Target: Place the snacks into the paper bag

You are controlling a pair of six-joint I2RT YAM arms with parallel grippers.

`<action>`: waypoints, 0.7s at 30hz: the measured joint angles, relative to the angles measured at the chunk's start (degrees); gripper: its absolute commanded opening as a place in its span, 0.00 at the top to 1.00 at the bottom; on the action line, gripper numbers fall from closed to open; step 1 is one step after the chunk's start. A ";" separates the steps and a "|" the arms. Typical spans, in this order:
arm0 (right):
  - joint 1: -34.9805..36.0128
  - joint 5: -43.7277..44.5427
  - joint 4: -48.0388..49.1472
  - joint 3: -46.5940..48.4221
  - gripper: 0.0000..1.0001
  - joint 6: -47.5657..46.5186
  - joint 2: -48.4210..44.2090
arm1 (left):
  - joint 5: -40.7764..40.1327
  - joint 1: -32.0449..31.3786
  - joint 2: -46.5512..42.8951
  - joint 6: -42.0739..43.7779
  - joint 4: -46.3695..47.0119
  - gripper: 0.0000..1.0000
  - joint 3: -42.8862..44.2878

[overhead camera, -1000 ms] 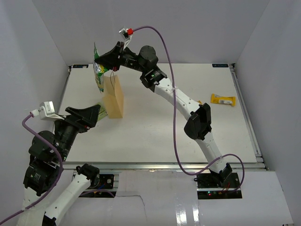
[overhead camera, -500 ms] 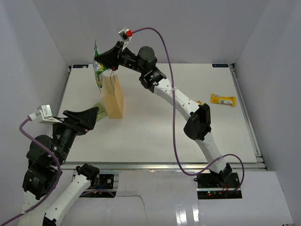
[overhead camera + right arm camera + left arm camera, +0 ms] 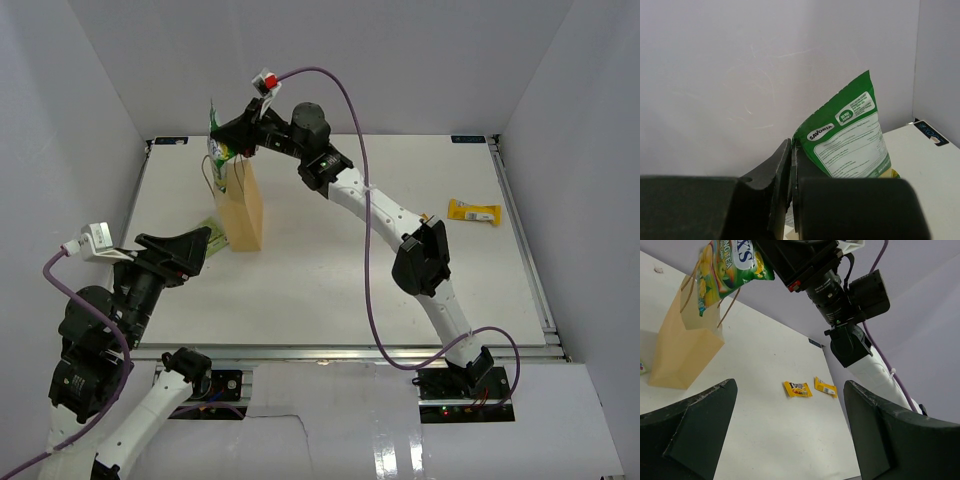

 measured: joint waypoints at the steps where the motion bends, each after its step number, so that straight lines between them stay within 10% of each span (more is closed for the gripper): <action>1: 0.02 0.11 -0.48 -0.31 0.92 -0.37 0.00 | 0.00 0.00 0.00 -0.04 0.00 0.02 -0.04; 21: -0.02 -0.81 -2.73 -7.82 0.30 -6.84 -1.77 | 0.13 0.00 -0.07 -0.59 0.04 0.02 -2.62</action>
